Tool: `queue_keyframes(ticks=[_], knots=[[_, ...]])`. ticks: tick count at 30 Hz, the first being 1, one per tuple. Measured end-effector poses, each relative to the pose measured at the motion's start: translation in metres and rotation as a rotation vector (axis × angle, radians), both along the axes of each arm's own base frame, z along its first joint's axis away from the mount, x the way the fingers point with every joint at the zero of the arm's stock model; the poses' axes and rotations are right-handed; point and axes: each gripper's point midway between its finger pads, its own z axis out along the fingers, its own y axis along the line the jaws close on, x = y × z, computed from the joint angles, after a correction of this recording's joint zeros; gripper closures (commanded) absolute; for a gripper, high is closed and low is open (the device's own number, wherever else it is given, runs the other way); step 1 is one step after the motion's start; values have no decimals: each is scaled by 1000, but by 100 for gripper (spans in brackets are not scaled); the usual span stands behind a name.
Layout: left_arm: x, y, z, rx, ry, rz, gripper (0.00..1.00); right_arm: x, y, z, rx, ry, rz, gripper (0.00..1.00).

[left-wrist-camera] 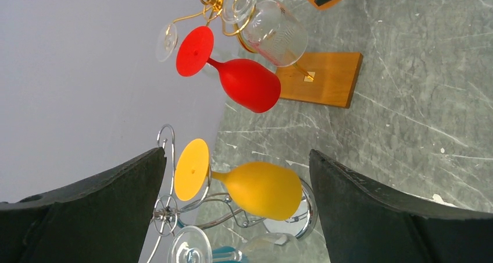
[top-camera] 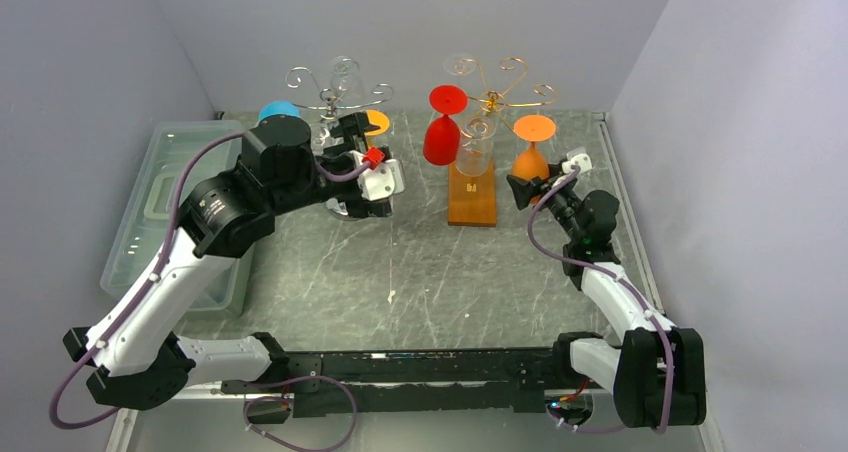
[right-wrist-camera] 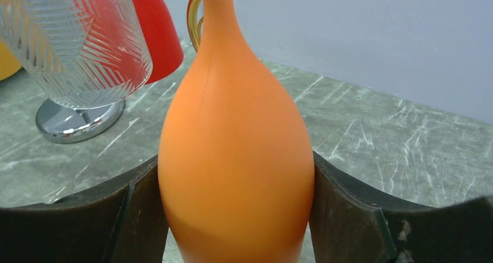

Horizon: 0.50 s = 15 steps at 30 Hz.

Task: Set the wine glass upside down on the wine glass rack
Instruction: Turn the wine glass upside down at the wine rack.

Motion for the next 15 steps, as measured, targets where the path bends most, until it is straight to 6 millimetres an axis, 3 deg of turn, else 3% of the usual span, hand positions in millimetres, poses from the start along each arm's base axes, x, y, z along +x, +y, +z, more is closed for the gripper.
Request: queue_keyframes(ticks=[2, 6, 7, 8, 15], knots=[[1, 0, -4, 7, 4, 4, 1, 0, -3, 1, 28, -8, -11, 98], [3, -1, -11, 20, 14, 7, 0, 2, -2, 0, 77, -4, -10, 37], [3, -1, -12, 20, 15, 7, 0, 3, -1, -1, 86, -1, -8, 8], [3, -1, -12, 21, 15, 8, 0, 4, -1, -1, 97, 2, -7, 1], [8, 1, -22, 29, 37, 40, 1, 8, -7, -10, 144, 52, -47, 0]])
